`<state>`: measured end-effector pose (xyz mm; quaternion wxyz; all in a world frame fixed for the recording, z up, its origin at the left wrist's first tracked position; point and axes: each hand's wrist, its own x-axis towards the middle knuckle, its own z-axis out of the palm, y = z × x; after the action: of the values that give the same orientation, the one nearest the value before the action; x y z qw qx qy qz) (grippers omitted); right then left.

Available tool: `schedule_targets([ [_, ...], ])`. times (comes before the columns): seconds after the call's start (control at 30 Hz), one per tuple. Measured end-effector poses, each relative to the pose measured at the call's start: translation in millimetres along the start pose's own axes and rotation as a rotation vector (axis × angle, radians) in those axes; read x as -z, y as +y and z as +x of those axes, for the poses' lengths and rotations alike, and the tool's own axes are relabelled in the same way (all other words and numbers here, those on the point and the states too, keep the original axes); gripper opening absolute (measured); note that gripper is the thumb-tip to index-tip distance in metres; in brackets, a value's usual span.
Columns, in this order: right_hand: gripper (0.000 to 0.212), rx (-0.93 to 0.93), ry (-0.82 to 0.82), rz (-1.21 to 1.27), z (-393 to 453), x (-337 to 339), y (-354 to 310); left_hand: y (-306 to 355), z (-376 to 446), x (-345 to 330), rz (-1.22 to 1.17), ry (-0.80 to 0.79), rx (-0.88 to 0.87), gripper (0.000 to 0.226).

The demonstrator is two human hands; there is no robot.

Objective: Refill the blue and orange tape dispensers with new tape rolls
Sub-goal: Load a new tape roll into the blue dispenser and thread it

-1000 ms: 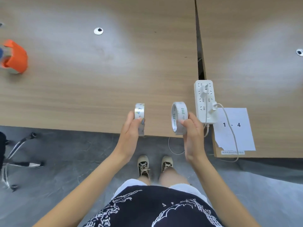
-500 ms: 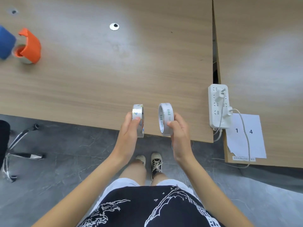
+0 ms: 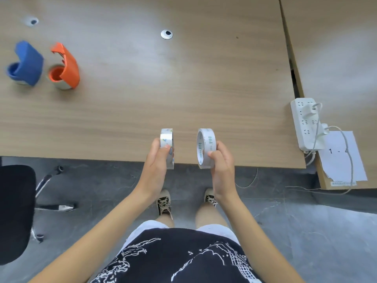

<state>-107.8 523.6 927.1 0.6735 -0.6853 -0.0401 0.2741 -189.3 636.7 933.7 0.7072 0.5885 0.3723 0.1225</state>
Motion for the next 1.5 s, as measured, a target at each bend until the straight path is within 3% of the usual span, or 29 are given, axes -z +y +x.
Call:
schedule_targets([
  [0.23, 0.032, -0.001, -0.026, 0.008, -3.3, -39.5, 12.6, 3.4, 8.2, 44.9, -0.014, 0.007, -0.01, 0.018],
  [0.33, 0.021, -0.022, -0.066, -0.009, -0.2, -53.4, 15.1, 3.7, 10.1, 57.3, 0.024, 0.058, -0.049, 0.017],
  [0.47, 0.014, -0.021, -0.101, -0.035, 3.1, -82.8, 13.0, 5.4, 16.5, 88.7, 0.01, 0.028, -0.01, 0.023],
  [0.53, 0.013, -0.032, -0.096, -0.033, 6.2, -96.1, 12.6, 8.3, 22.1, 105.5, -0.028, -0.004, 0.01, 0.038],
  [0.7, 0.01, -0.048, -0.055, -0.048, 5.7, -165.7, 22.6, 8.0, 46.4, 177.9, -0.087, 0.012, 0.054, 0.015],
  [1.1, 0.008, -0.055, 0.033, -0.007, -37.4, -335.4, 45.3, 13.5, 57.8, 363.5, -0.084, -0.051, 0.068, 0.015],
  [1.5, 0.008, -0.002, -0.062, -0.074, -28.7, -392.7, 38.3, 31.2, 69.0, 420.6, -0.065, 0.041, 0.042, 0.024],
])
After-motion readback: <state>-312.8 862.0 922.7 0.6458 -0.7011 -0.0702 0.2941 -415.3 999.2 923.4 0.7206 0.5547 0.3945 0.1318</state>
